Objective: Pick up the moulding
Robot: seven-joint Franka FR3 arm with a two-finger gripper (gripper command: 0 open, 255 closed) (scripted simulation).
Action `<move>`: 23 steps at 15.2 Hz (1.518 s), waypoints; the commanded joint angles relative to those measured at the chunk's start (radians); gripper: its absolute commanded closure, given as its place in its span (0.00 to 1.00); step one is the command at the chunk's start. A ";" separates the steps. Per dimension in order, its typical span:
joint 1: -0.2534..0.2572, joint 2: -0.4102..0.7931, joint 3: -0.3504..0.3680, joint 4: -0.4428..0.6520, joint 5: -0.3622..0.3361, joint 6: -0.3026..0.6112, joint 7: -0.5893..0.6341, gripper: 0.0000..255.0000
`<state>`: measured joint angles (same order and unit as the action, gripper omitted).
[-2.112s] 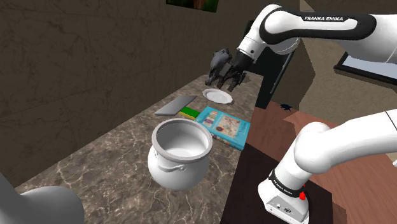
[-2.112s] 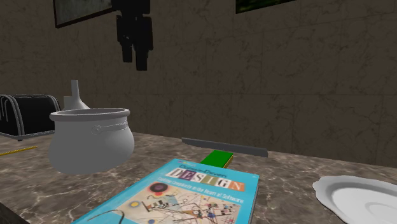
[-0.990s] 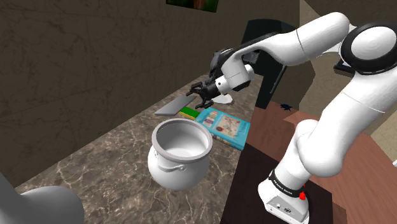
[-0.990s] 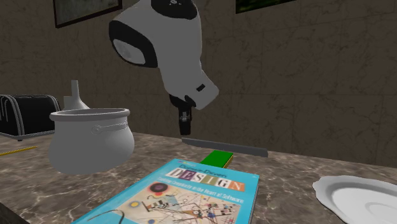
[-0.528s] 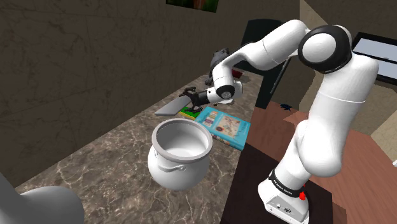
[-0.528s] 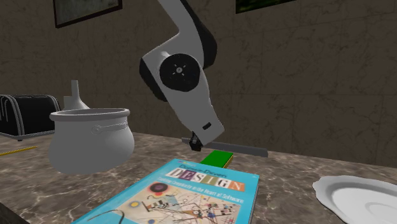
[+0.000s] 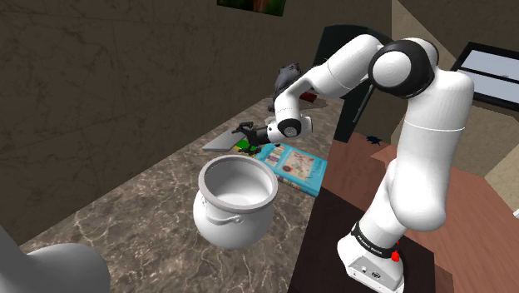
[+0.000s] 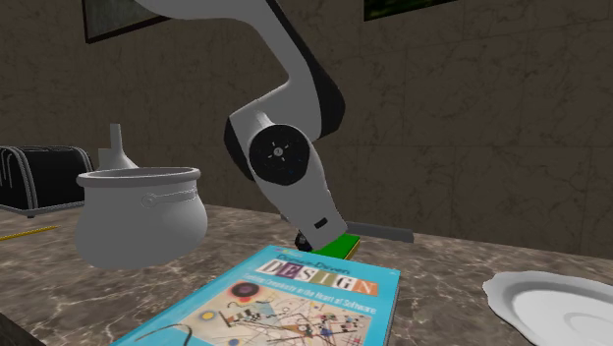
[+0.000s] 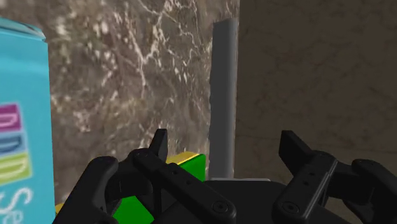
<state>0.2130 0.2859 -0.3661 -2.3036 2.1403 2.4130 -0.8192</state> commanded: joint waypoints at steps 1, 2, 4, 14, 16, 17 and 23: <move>-0.002 0.009 0.000 0.001 0.006 -0.006 -0.007 0.00; -0.002 0.008 -0.001 0.000 0.005 -0.007 -0.007 1.00; -0.002 0.007 -0.001 0.000 0.004 -0.007 -0.006 1.00; 0.003 -0.030 -0.001 -0.004 -0.024 0.019 0.024 1.00; 0.006 -0.055 -0.002 -0.008 -0.045 0.037 0.046 1.00; 0.007 -0.068 -0.002 -0.009 -0.056 0.045 0.057 1.00; 0.016 -0.141 -0.001 -0.015 -0.127 0.095 0.131 1.00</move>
<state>0.2274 0.1571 -0.3676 -2.3190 2.0259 2.4997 -0.7016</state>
